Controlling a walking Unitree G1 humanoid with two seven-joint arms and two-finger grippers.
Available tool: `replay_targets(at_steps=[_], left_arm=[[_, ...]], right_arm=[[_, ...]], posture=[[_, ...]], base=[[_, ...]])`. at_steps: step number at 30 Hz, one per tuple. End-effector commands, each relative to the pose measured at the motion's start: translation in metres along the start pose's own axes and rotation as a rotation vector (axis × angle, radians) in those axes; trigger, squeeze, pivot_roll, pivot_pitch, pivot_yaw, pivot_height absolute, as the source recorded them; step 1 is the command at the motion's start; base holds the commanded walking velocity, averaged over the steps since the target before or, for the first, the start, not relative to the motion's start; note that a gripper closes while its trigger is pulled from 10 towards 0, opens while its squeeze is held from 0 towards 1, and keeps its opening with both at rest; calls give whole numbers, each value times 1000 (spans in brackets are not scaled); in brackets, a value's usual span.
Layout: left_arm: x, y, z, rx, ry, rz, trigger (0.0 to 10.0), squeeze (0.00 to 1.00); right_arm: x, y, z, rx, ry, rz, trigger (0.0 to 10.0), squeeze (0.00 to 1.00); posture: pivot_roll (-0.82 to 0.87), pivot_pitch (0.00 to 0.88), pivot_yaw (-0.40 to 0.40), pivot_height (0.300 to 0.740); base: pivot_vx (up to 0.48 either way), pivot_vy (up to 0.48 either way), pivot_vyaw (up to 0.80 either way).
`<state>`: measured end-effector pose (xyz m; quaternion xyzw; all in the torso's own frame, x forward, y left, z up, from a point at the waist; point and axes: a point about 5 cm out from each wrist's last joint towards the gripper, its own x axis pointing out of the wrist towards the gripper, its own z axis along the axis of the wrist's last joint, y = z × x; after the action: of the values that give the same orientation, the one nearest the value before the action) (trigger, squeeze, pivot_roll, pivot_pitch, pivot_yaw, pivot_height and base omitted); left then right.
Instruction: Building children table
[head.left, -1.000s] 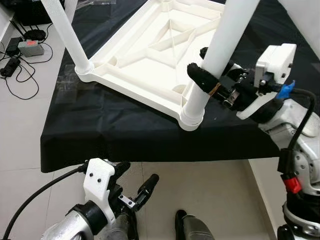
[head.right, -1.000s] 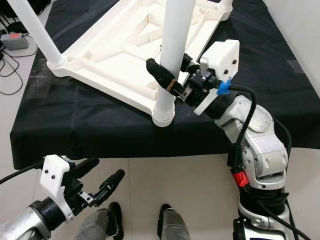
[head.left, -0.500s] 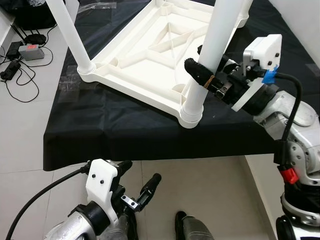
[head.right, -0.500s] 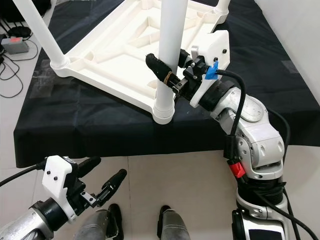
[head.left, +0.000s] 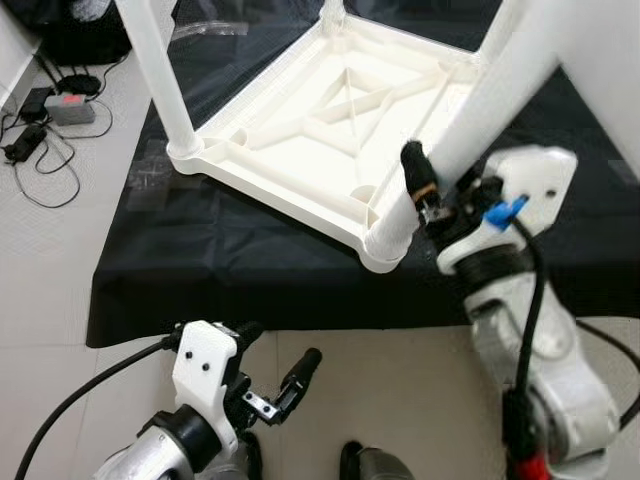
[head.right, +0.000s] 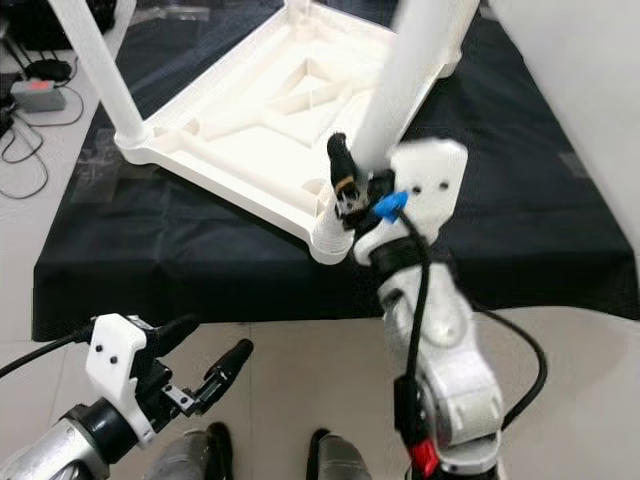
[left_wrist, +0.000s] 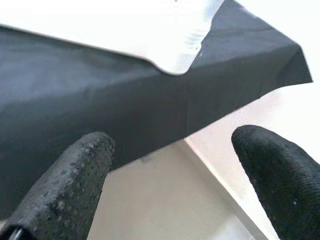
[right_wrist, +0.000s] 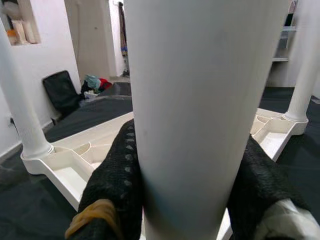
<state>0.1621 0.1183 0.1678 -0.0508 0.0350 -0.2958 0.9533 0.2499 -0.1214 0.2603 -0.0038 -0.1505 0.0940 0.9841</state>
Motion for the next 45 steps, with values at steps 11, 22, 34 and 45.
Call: replay_targets(at_steps=[11,22,34,45], left_arm=[[11,32,12,115,-56,126,10000,0],[40,59,82,271,-244,-4,10000,0],[81,43,183,404,-469,-347,10000,0],[131,47,237,360,-524,-357,10000,0]], right_arm=[[22,-1,-55,-40,286,-35,0,0],[64,-13,-10,-42,22,300,0,0],[73,-19,-10,-17,-9,318,0,0],[65,-19,-21,46,0,301,0,0]], posture=[[-62,233,-48,740],[-61,181,-54,740],[-55,152,-41,740],[-58,168,-11,740]], base=[[0,0,0],[0,0,0],[0,0,0],[0,0,0]])
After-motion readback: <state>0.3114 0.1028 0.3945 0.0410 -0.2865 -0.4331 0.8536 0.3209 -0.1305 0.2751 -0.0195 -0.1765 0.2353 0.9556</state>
